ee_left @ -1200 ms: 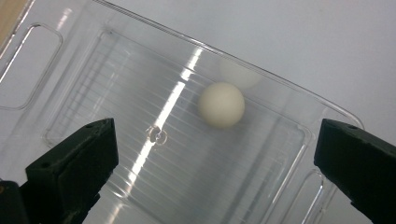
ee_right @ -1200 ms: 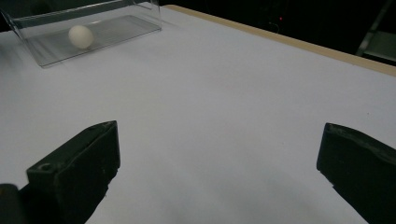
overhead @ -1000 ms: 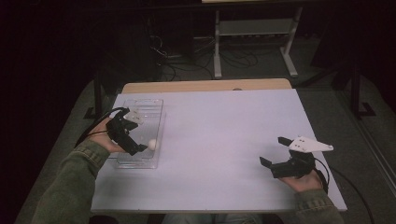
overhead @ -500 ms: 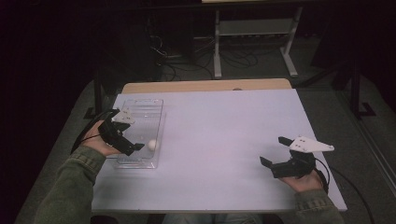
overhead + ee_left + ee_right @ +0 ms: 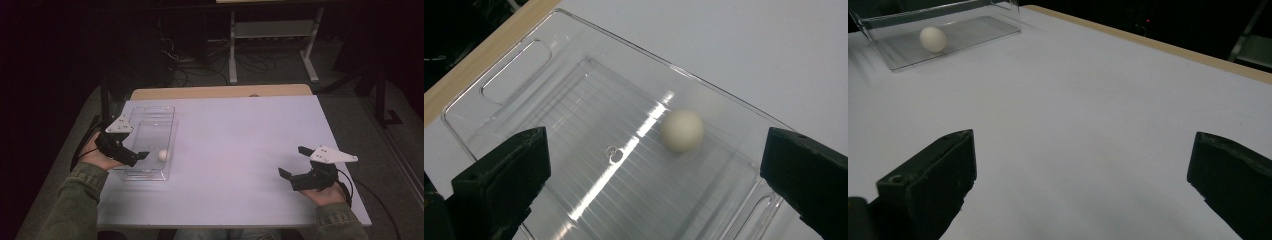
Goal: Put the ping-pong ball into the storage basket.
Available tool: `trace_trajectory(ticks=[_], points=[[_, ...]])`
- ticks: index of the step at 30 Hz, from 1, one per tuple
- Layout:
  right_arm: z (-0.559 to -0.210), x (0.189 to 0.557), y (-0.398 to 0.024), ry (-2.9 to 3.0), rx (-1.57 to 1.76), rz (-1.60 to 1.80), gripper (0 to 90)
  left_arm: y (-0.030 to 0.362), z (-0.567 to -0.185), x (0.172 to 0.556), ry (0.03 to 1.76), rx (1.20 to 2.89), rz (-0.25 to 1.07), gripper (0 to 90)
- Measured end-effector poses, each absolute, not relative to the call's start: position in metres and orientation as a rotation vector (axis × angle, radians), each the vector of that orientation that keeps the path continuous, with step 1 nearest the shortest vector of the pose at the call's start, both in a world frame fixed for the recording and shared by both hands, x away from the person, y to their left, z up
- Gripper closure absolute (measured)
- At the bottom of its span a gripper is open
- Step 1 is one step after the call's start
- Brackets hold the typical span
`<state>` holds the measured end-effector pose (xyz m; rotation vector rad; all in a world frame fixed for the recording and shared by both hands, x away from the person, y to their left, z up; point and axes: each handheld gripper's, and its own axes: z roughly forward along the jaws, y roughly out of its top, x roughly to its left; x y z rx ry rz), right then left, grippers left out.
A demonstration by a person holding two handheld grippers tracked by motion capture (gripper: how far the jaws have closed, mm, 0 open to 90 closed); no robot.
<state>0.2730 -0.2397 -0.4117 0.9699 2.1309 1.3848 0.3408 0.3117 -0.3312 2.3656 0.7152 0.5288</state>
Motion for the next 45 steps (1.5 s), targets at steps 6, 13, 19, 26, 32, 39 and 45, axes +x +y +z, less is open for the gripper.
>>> trace_trajectory(ticks=[6,13,19,26,32,39,45], points=[[-0.412,0.273,-0.24,2.13,0.969,1.384,0.0,0.317,-0.335,0.335,0.739,2.307,0.54,0.0],[-0.412,0.273,-0.239,2.131,0.966,1.383,0.0,0.324,-0.337,0.33,0.757,2.257,0.554,0.0],[-0.411,0.273,-0.239,2.13,0.968,1.384,0.0,0.327,-0.339,0.326,0.764,2.223,0.557,0.0],[-0.411,0.273,-0.24,2.125,0.975,1.388,0.0,0.333,-0.346,0.321,0.784,2.14,0.569,0.0],[-0.412,0.273,-0.24,2.129,0.973,1.383,0.0,0.34,-0.349,0.315,0.798,2.059,0.589,0.0],[-0.411,0.272,-0.24,2.125,0.973,1.386,0.0,0.344,-0.356,0.309,0.813,2.009,0.609,0.0],[-0.412,0.273,-0.24,2.126,0.985,1.386,0.0,0.349,-0.363,0.304,0.82,1.907,0.604,0.0]])
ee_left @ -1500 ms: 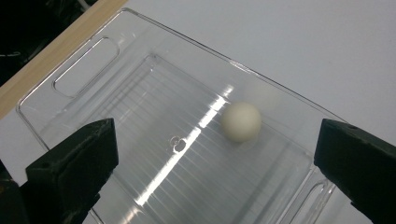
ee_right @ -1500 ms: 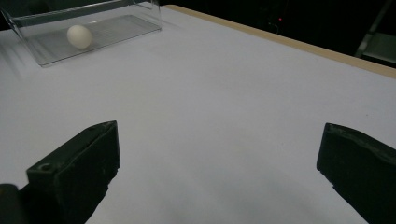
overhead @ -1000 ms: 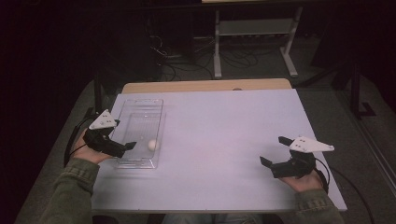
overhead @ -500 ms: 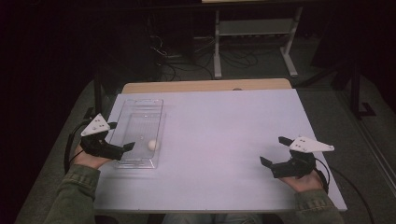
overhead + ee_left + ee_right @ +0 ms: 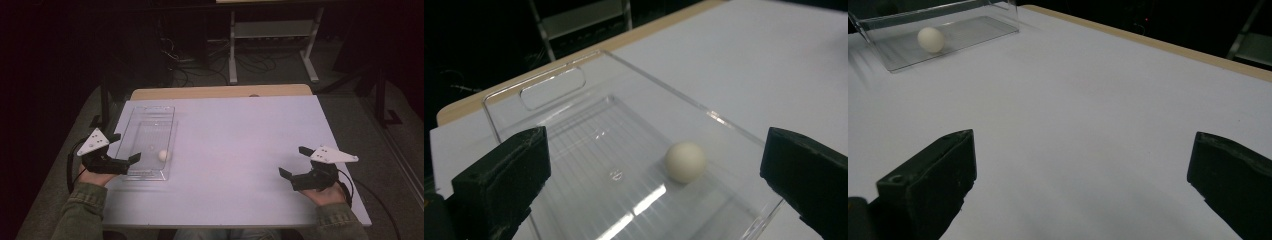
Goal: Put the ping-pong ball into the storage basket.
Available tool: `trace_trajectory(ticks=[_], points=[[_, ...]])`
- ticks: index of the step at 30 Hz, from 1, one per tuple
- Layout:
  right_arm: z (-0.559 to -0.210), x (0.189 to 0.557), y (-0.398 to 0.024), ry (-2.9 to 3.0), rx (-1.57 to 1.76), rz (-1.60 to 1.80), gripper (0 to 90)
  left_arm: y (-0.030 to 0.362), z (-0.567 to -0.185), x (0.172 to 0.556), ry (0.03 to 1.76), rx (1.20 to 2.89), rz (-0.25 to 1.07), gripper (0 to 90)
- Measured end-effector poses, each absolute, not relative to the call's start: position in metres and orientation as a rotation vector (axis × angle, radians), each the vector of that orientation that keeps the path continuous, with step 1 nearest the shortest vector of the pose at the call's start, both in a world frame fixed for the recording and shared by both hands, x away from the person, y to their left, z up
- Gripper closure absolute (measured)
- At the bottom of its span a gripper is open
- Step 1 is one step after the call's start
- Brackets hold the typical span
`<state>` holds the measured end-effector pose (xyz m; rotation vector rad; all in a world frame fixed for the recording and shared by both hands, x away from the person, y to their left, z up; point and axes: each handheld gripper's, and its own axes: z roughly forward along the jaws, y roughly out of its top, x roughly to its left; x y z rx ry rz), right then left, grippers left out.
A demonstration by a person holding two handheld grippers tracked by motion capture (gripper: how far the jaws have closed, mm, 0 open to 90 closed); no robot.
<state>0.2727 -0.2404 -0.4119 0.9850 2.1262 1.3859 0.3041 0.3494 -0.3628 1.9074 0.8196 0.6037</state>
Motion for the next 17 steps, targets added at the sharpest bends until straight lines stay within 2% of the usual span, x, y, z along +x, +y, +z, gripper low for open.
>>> trace_trajectory(ticks=[17], points=[[-0.412,0.272,-0.243,2.107,0.996,1.413,0.0,0.371,-0.389,0.281,0.902,1.665,0.62,0.0]])
